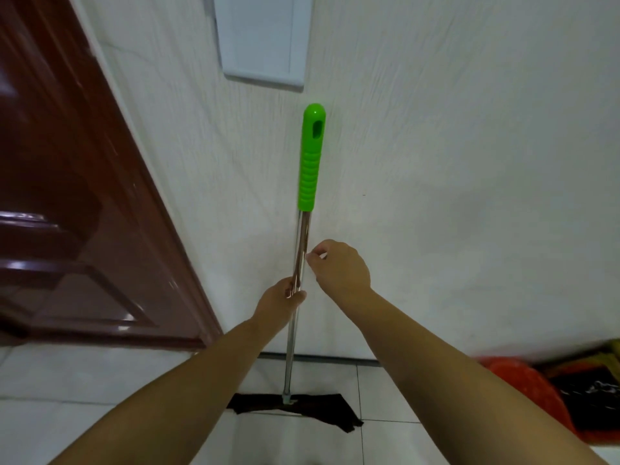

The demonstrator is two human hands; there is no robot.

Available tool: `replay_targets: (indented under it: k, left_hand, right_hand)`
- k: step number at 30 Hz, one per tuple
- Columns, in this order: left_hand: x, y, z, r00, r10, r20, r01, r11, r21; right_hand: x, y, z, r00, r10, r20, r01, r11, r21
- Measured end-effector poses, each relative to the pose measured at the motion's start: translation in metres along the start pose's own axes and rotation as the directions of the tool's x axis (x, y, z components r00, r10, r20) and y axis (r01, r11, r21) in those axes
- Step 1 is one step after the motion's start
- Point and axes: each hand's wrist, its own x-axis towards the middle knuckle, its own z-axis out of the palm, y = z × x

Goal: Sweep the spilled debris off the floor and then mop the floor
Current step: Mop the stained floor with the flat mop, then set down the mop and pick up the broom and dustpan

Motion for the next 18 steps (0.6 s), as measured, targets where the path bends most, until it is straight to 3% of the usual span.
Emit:
replay_targets:
  k: [6, 12, 16, 18]
  left_hand:
    - [-0.013, 0.000, -0.014, 0.998, -0.032, -0.052, 0.026, 0.993, -0.115]
    - [-0.026, -0.006, -0.030, 0.997, 0.051, -0.065, -0.055, 0.996, -0.074]
    - [-0.040, -0.020, -0.024, 0.997, 0.057, -0.056, -0.062, 0.994, -0.085]
    - [-0.048, -0.028, -0.013, 0.999, 0.053, 0.013, -0.051, 0.996, -0.072]
  right_hand:
    - [-0.015, 0.012, 0.003, 0.999, 0.040, -0.008, -0.040, 0.999, -0.031]
    - [-0.042, 0.018, 0.013, 0.992, 0.126, 0.020, -0.126, 0.992, -0.016]
    - [-0.068, 0.029, 0.027, 0.972, 0.236, 0.019, -0.237, 0.972, 0.015]
    - [-0.084, 0.040, 0.033, 0.949, 0.313, 0.032, -0.314, 0.948, 0.043]
